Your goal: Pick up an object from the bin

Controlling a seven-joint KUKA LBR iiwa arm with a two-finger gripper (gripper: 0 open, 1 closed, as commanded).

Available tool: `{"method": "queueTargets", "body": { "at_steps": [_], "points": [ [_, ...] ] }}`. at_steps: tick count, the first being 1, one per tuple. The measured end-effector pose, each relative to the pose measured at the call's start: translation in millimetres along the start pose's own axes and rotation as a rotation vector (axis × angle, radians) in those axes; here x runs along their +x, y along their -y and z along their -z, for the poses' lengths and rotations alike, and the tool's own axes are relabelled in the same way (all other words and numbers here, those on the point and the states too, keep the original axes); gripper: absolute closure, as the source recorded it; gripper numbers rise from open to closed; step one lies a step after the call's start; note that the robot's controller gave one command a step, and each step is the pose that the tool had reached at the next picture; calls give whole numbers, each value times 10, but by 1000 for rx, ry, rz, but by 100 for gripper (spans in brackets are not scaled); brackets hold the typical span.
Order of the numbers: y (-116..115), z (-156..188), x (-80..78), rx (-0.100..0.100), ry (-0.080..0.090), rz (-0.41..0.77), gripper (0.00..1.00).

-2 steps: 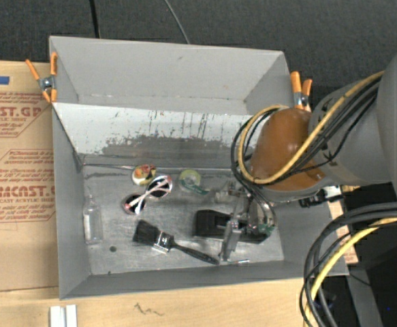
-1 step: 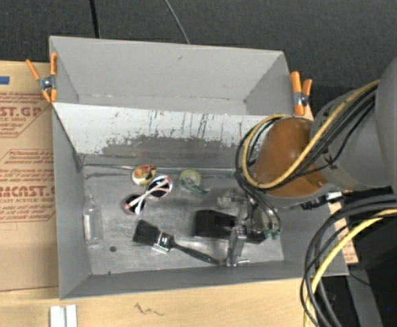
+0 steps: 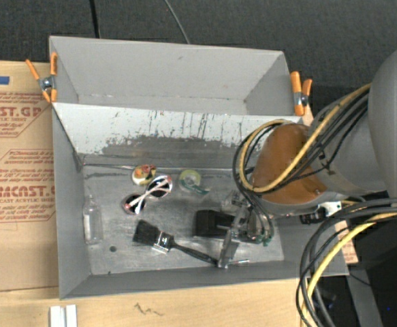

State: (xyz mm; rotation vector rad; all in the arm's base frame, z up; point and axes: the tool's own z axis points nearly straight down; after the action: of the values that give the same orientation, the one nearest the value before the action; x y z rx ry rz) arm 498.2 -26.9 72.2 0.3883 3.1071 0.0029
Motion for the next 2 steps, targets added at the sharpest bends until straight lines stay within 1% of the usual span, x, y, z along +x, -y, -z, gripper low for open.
{"method": "queueTargets", "body": {
  "at_steps": [1, 2],
  "points": [
    [15, 2, -65, 4, -9, 82, 0],
    [-7, 9, -23, 1, 0, 0, 100]
  ]
}}
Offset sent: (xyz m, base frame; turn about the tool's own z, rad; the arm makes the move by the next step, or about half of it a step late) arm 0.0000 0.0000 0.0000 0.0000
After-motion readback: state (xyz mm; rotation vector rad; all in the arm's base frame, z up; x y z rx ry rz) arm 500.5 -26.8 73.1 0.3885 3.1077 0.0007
